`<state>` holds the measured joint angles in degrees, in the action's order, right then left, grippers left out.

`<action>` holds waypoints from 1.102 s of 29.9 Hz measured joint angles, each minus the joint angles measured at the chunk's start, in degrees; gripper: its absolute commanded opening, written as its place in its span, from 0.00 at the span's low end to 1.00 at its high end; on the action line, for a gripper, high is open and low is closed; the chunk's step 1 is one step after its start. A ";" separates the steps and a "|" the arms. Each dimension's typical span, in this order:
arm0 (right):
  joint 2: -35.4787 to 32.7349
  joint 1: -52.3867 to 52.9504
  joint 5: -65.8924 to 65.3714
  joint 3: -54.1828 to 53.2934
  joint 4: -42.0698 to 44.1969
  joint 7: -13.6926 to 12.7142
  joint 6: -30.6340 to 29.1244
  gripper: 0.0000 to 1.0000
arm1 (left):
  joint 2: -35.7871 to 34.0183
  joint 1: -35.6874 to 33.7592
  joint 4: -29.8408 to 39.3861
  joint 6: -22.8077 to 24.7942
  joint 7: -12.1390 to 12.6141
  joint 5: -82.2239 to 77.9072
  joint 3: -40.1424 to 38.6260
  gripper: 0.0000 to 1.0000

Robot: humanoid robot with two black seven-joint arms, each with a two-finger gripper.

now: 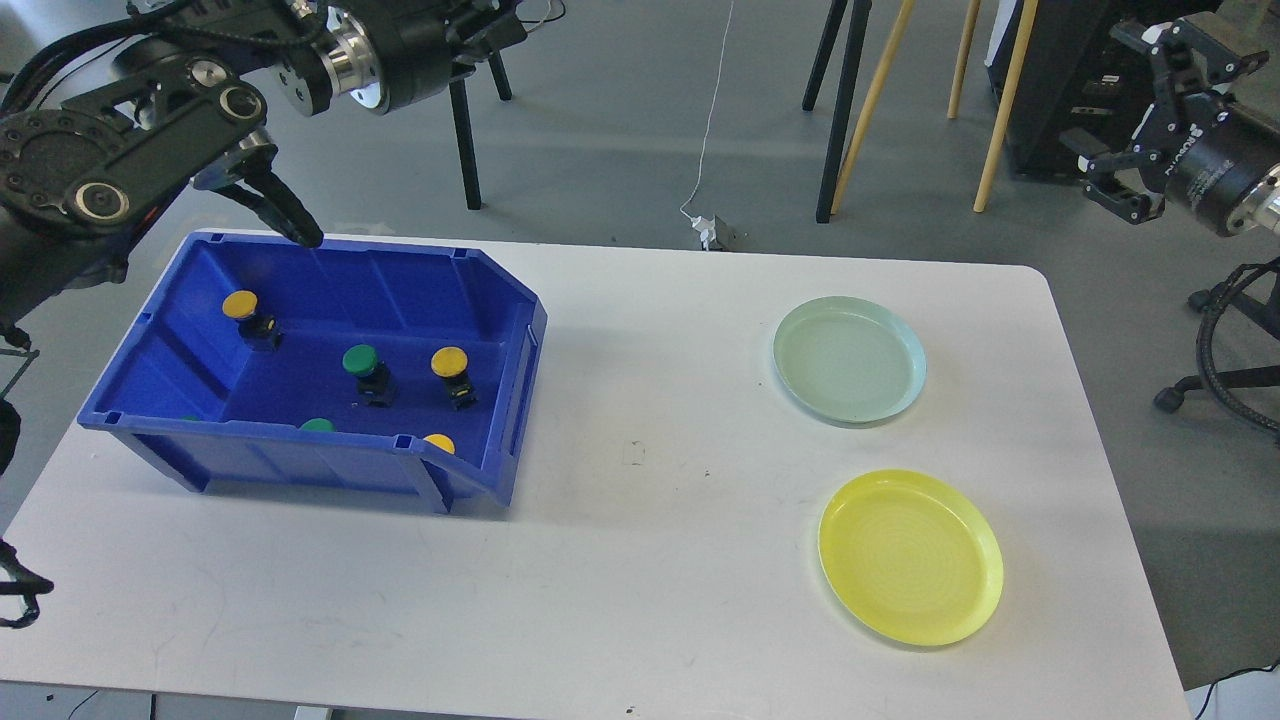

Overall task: Pass button and place on color plate
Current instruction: 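Reach the left gripper down into the blue bin toward a green button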

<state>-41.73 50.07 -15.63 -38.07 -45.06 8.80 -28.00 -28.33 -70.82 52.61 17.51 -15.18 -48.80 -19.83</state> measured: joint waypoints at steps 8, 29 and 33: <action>1.23 -0.12 0.41 -2.21 0.72 2.11 0.00 0.99 | -0.32 0.49 -0.18 0.29 -3.47 1.98 -4.16 1.00; -8.45 -7.89 -1.04 1.29 -3.20 5.62 0.00 0.99 | -8.60 5.40 4.74 7.29 -8.35 1.14 -4.32 1.00; -12.19 -9.29 -1.01 1.20 -4.32 6.23 0.00 0.99 | -13.90 6.72 11.90 4.28 -0.20 -8.39 0.71 1.00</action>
<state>-53.93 40.78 -16.65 -36.88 -49.38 15.03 -28.00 -42.23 -64.10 64.51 21.79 -15.38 -57.19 -19.12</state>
